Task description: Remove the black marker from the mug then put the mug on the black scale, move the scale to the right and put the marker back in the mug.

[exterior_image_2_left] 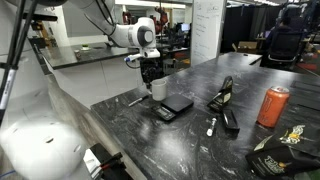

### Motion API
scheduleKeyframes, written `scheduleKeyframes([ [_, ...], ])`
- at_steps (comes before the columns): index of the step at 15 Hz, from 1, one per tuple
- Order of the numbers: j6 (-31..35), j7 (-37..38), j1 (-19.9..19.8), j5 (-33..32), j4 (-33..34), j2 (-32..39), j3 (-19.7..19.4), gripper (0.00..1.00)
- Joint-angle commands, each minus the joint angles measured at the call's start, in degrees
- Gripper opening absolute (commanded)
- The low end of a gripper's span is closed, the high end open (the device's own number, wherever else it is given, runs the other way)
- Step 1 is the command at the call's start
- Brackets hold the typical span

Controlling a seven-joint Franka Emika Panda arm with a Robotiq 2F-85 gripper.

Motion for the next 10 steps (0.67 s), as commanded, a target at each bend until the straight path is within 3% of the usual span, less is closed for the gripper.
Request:
scheduleKeyframes([
  [1, 1.41, 0.78, 0.20, -0.17, -0.96, -0.53, -0.46, 0.15],
  [3, 1.30, 0.98, 0.19, -0.37, -1.12, -0.95, -0.48, 0.02],
  [4, 1.24, 1.11, 0.18, -0.46, -1.14, -1.12, -0.49, 0.00],
  [10, -2.23, 5.79, 0.42, -5.15, -0.28, -3.06, -0.29, 0.04],
])
